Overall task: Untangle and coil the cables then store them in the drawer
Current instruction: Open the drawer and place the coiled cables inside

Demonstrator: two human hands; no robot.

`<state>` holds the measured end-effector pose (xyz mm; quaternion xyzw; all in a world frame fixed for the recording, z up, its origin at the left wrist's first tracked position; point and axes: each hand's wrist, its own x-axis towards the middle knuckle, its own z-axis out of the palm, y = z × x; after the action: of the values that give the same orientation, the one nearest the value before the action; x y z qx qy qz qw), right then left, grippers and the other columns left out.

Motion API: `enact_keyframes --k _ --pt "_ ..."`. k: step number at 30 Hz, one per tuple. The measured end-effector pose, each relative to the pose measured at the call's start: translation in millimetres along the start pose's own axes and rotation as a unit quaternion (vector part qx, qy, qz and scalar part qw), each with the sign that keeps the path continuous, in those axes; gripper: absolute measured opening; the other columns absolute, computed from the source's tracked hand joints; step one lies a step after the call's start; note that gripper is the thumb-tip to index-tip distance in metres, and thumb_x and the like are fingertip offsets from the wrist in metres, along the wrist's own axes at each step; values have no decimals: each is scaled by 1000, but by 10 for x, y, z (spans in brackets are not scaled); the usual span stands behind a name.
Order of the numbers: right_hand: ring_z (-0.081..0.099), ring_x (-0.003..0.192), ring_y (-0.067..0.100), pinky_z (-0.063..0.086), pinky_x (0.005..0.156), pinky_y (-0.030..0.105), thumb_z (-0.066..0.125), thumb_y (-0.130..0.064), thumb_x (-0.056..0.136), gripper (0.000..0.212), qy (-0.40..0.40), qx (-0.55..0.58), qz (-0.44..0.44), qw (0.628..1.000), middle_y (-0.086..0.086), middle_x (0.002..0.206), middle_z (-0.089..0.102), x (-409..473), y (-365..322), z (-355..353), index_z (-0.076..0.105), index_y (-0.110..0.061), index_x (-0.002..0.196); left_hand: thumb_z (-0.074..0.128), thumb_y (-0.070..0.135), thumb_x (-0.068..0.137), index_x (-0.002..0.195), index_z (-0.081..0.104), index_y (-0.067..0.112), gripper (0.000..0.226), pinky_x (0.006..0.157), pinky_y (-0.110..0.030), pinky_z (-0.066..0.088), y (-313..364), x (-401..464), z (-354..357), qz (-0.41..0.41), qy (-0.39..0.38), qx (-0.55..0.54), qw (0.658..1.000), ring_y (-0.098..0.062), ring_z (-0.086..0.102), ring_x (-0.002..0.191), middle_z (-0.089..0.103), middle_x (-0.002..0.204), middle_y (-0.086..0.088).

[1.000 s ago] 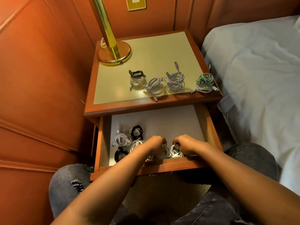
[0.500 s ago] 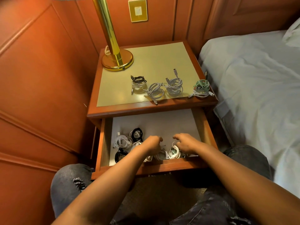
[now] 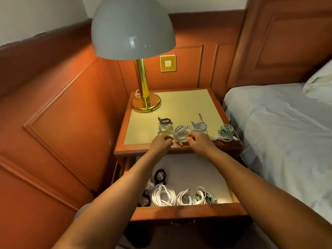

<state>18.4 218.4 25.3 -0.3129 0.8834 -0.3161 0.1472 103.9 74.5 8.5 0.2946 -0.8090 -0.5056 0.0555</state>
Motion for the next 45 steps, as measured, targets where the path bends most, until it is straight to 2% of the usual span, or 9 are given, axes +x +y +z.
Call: enact_keyframes --k 5,9,16,20,24,29,34,39,45 --pt "55 113 27 44 89 33 44 -25 101 35 -23 -30 -12 999 14 128 60 595 -375 -193 59 -8 128 50 11 89 76 60 5 18 66 -33 35 124 348 -258 -69 57 -49 995 -24 47 73 56 78 -14" --pt "53 115 27 42 88 33 42 -28 103 38 -133 -138 -16 981 13 131 57 1111 -559 -270 56 -6 130 52 22 95 102 61 -1 26 60 -28 33 222 647 -378 -123 62 -57 989 -17 40 64 48 77 -8" --pt "53 114 25 40 90 34 54 -36 98 44 -352 -303 23 885 11 133 57 1713 -617 -140 57 -4 128 58 29 96 128 48 -8 50 81 -32 39 158 1271 -349 -164 46 -40 985 -31 52 109 54 122 -18" --pt "56 120 27 44 94 34 64 -44 90 50 -407 -321 38 854 10 133 58 1873 -545 -15 60 -8 124 61 36 93 120 53 -4 49 81 -34 44 108 1509 -325 -178 45 -17 983 -35 57 111 57 111 -17" --pt "61 110 26 50 95 37 68 -49 85 40 -425 -336 27 840 8 121 63 1968 -473 90 61 -14 103 66 26 89 83 55 3 26 72 -31 41 100 1660 -276 -177 28 34 983 -30 56 87 59 96 -15" --pt "59 96 23 48 85 33 69 -51 83 39 -412 -350 9 841 4 100 60 1971 -434 126 56 -15 88 60 11 88 112 59 2 26 78 -31 47 66 1679 -230 -180 44 122 975 -32 59 104 62 111 -14" --pt "58 99 22 48 83 31 69 -51 84 43 -416 -340 5 843 4 104 61 1948 -406 136 59 -12 97 57 9 90 99 57 1 12 69 -31 43 47 1665 -240 -191 49 85 977 -34 61 101 58 97 -16" --pt "57 100 26 53 91 39 71 -50 83 42 -419 -299 19 857 3 96 60 1969 -378 89 58 -12 95 57 5 91 100 50 -1 14 53 -30 34 44 1641 -313 -223 23 -22 974 -22 40 64 40 77 -11" --pt "56 101 25 52 85 38 71 -48 82 46 -415 -220 36 882 6 107 59 2023 -320 40 60 -9 103 54 0 88 101 53 2 13 57 -30 40 -35 1621 -422 -225 -12 -108 968 -26 53 82 55 95 -18"
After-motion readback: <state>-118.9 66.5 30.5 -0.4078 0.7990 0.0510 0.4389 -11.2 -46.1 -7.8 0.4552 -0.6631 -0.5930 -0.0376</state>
